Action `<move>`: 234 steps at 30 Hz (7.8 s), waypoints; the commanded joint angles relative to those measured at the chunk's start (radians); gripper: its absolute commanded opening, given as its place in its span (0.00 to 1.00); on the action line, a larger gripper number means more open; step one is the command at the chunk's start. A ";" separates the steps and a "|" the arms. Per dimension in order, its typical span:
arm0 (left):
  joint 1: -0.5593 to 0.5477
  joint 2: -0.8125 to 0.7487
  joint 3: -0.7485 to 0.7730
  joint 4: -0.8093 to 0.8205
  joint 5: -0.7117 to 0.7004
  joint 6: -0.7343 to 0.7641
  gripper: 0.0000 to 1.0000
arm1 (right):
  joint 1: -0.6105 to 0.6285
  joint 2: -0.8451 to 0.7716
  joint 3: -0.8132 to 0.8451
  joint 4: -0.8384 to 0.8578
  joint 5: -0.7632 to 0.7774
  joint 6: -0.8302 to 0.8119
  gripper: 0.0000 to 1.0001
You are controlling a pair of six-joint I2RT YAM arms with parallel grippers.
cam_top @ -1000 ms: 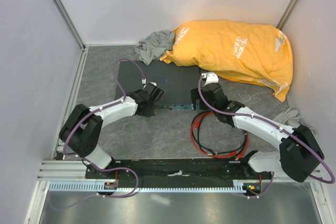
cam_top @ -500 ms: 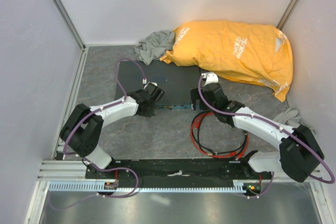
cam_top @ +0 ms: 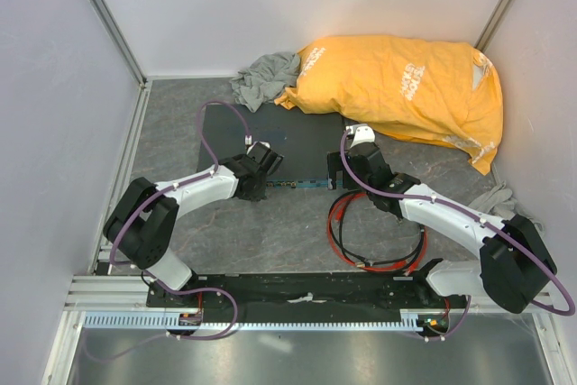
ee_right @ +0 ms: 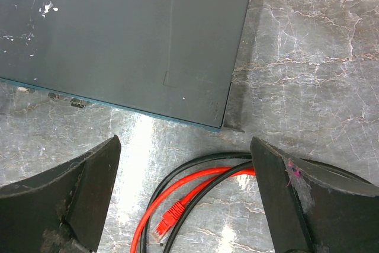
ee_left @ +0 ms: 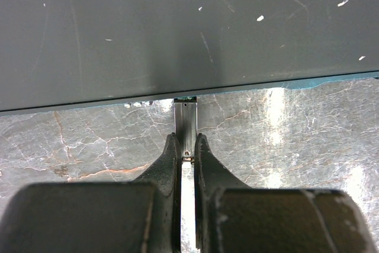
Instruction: Insert the plug into the switch port
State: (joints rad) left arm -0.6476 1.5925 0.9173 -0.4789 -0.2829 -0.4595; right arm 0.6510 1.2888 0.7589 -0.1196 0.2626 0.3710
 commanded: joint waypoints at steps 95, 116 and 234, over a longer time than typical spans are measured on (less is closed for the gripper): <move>0.043 -0.008 0.028 0.017 -0.033 -0.030 0.01 | 0.010 -0.023 -0.001 0.040 -0.002 0.003 0.98; 0.052 -0.017 -0.005 0.034 0.010 -0.044 0.01 | 0.012 -0.020 -0.001 0.041 -0.003 0.003 0.98; 0.052 -0.066 -0.202 0.695 -0.202 0.134 0.02 | -0.223 0.231 -0.205 0.391 -0.715 0.143 0.98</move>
State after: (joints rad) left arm -0.6155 1.5307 0.6903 -0.0731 -0.3958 -0.3843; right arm 0.4137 1.5085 0.5907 0.2550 -0.3099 0.4973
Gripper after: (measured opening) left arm 0.019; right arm 0.982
